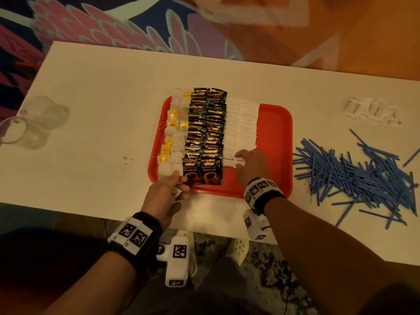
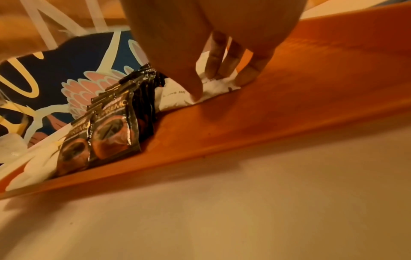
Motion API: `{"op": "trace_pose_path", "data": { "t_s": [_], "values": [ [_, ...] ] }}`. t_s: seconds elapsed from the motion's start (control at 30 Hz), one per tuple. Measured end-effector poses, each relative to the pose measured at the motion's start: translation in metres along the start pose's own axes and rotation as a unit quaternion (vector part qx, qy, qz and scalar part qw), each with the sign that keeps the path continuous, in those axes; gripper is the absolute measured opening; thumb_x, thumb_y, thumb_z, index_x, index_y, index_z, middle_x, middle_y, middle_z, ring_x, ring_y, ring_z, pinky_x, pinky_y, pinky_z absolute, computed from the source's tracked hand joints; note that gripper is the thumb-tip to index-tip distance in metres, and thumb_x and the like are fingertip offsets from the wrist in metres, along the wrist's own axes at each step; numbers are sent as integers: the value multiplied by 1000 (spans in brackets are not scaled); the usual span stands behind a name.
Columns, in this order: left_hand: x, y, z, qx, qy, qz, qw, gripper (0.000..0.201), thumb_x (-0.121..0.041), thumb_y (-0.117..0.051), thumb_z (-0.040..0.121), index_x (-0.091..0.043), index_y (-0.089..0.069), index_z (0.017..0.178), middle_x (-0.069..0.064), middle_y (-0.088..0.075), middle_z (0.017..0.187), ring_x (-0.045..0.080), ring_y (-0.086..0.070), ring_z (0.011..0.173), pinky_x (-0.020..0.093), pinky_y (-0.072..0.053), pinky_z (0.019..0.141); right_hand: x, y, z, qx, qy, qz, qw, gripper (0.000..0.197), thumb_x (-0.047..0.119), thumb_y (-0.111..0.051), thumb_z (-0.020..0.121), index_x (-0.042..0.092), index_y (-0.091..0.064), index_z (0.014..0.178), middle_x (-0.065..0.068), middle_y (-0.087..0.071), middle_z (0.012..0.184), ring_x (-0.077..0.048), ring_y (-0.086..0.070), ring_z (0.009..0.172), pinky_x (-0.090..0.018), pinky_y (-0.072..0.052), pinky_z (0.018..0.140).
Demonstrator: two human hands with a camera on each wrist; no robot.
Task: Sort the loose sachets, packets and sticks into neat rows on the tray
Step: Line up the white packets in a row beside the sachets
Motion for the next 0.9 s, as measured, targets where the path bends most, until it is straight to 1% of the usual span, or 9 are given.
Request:
{"op": "trace_pose_path", "data": {
  "t_s": [0.1, 0.2, 0.27, 0.37, 0.47, 0.6, 0.73, 0.83, 0.9],
  "values": [
    [-1, -1, -2, 6, 14, -38, 999, 40, -40, -43, 105, -5, -62, 99, 6, -64, 69, 15, -58, 54, 15, -25, 31, 1, 6, -6, -6, -41, 27, 999, 37, 20, -68, 89, 32, -60, 123, -1, -45, 125, -22, -40, 123, -37, -40, 104],
    [-4, -8, -3, 25, 27, -62, 997, 48, -46, -37, 105, -3, -60, 103, 13, -69, 72, 19, -67, 54, 14, -22, 30, 6, 19, -14, -24, -46, 77, 996, 36, 22, -70, 88, 32, -61, 121, 0, -46, 125, -19, -42, 121, -30, -38, 101],
    [-9, -19, -6, 46, 32, -59, 997, 53, -51, -35, 103, -3, -58, 105, 18, -72, 82, 24, -72, 62, 14, -22, 30, 17, 31, -23, -25, -23, 145, 989, 26, 22, -71, 87, 27, -64, 112, 0, -56, 114, -14, -52, 107, -27, -43, 93],
    [-17, -38, -14, 89, 22, -34, 995, 61, -59, -31, 99, -4, -54, 112, 22, -73, 97, 36, -73, 78, 15, -20, 30, 45, 50, -45, 67, 13, 239, 969, 8, 28, -74, 85, 25, -69, 91, 4, -69, 91, -7, -63, 84, -25, -50, 74],
    [-25, -57, -18, 110, -5, 25, 994, 67, -63, -29, 97, -5, -55, 119, 10, -63, 72, 17, -50, 49, 16, -21, 33, 65, 59, -66, 171, 46, 274, 945, 12, 36, -79, 80, 25, -74, 82, 5, -74, 84, -8, -69, 83, -28, -56, 79],
    [-32, -76, -25, 140, -37, 90, 985, 66, -66, -28, 96, -12, -58, 121, 10, -59, 91, 9, -42, 48, 17, -25, 34, 66, 71, -80, 184, 8, 317, 930, 8, 23, -81, 78, 22, -73, 79, -1, -74, 85, -13, -69, 82, -36, -56, 88],
    [-37, -82, -37, 191, -34, 108, 975, 59, -59, -33, 100, -9, -58, 118, 11, -61, 95, 11, -53, 55, 21, -35, 36, 60, 84, -86, 138, -23, 315, 939, 20, 8, -76, 79, 26, -69, 72, 2, -72, 82, -15, -68, 83, -41, -56, 90],
    [-36, -79, -42, 215, -57, 149, 964, 34, -38, -54, 98, -8, -64, 110, 10, -66, 101, 16, -65, 85, 27, -55, 57, 56, 93, -89, 95, -24, 313, 945, 18, 14, -76, 80, 27, -66, 73, 6, -69, 80, -14, -66, 79, -34, -56, 81],
    [-36, -73, -40, 201, -118, 180, 956, 19, -18, -64, 94, -3, -68, 106, 13, -67, 100, 19, -63, 87, 27, -56, 67, 55, 98, -92, 77, -10, 313, 947, 17, 15, -75, 81, 28, -65, 75, 6, -67, 78, -13, -64, 76, -34, -54, 75]
  ]
}}
Point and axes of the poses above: each hand's wrist, its own z-axis towards the middle knuckle, its own y-axis out of the back of the hand, x = y × z, the point moved 2 cm from there along z, towards the middle knuckle
